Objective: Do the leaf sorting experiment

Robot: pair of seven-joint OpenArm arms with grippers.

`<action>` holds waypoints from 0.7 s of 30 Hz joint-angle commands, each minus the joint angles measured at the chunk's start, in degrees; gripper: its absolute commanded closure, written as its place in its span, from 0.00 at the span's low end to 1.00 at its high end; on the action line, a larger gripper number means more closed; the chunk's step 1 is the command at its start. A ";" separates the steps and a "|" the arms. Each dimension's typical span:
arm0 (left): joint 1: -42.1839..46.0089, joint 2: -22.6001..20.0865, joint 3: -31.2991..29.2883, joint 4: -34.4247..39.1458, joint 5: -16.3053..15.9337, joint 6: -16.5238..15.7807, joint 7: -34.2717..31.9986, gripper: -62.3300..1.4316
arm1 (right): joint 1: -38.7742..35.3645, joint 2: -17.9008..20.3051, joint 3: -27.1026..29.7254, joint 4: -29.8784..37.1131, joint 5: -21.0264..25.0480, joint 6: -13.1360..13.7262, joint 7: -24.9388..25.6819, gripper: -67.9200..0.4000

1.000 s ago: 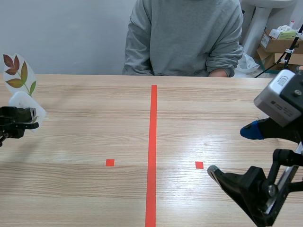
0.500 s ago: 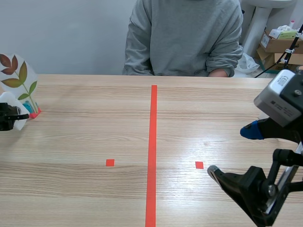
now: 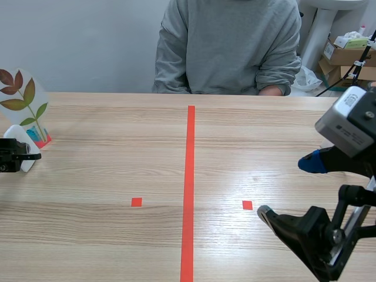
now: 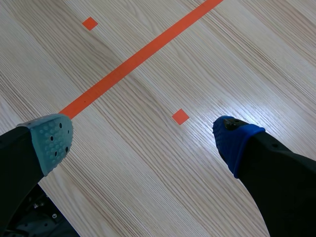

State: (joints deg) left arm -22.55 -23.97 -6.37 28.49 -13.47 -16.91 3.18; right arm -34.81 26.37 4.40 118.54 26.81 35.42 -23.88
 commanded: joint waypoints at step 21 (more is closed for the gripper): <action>0.15 -1.53 -0.35 1.66 -0.46 -2.05 -0.68 0.00 | 0.70 0.61 0.13 -0.04 0.37 0.00 0.85 0.15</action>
State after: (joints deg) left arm -22.33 -24.14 -6.39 28.62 -13.47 -18.39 3.46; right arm -34.81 26.37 4.40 118.54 26.81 35.42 -23.88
